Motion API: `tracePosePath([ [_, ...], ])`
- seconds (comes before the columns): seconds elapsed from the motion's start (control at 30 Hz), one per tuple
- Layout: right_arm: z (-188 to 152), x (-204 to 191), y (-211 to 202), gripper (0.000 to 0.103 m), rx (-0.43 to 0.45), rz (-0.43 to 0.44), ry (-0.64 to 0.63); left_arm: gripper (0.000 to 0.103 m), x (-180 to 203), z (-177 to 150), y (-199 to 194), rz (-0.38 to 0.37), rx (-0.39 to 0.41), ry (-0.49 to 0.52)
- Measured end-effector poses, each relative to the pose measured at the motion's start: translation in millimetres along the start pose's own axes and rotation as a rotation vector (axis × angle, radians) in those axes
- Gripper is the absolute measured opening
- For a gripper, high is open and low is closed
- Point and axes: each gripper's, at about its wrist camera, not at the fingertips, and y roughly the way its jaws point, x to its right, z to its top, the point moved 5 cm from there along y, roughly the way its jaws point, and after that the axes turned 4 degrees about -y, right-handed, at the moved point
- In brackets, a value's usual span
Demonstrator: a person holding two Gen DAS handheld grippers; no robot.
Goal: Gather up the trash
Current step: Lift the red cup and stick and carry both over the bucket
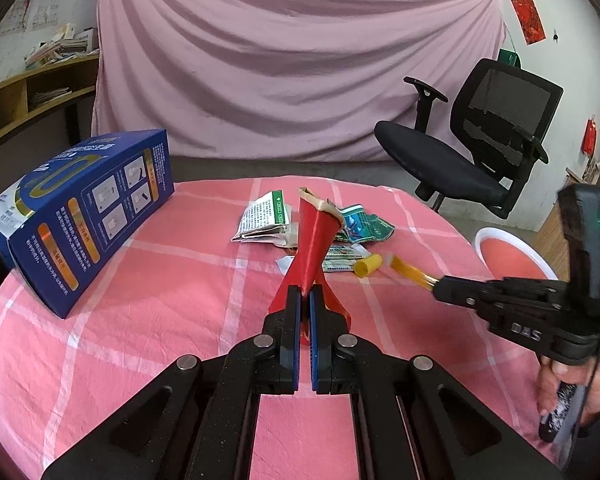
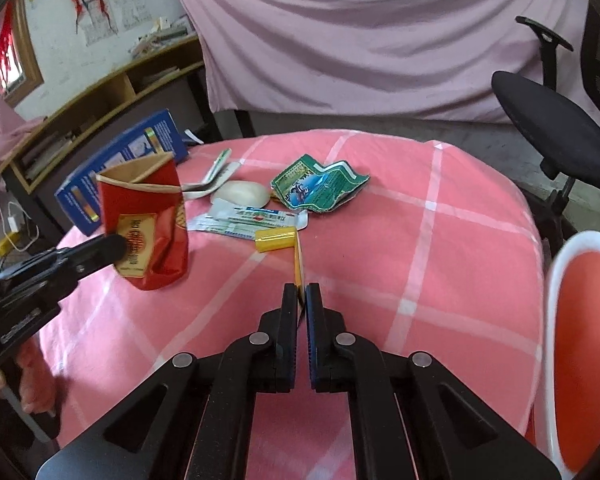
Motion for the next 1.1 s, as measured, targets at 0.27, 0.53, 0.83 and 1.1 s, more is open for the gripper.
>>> tracePosePath([
  [0.27,-10,-3,-40,0.002,0.125,-0.032,0.037,0.002,16,-4,-12,0.001,0.041,0.044],
  [0.53,-9,-1,-100,0.002,0.418,-0.167,0.064,0.002,56,12,-31,-0.034,0.192,0.114],
  [0.83,-9,27,-186,0.002,0.772,-0.442,0.099,0.002,149,44,-49,-0.199,0.415,0.246],
  [1.1,-33,85,-221,0.003,0.859,-0.644,0.205,0.002,240,52,-21,-0.372,0.414,0.337],
])
